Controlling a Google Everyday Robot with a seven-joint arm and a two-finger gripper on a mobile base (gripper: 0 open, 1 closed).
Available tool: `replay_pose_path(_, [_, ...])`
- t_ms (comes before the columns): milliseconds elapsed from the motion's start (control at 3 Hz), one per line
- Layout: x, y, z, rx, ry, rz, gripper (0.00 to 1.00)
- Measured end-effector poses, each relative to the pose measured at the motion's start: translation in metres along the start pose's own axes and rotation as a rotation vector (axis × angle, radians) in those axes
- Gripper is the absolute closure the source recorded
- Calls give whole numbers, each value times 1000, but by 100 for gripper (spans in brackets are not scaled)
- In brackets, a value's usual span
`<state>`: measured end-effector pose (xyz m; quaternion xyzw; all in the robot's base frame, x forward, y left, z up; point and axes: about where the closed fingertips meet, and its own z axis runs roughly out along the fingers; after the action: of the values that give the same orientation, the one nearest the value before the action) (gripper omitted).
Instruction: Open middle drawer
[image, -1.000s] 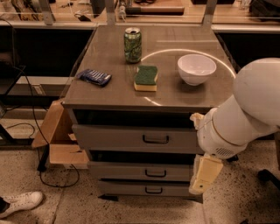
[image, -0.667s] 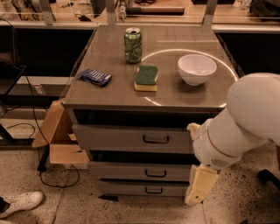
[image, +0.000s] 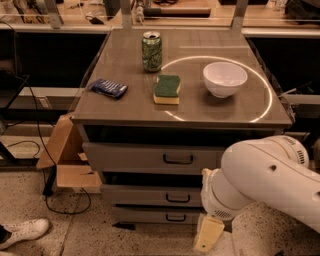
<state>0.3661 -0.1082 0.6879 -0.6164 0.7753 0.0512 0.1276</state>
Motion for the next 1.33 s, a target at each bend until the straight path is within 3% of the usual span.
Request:
replay_pose_path(667, [2,4,13,-27,-35,3,0])
replay_pose_path(1000, [1,6,33,-38,-24,6,0])
replay_pose_path(1333, [-19,-3,74,-55,-8,-12,0])
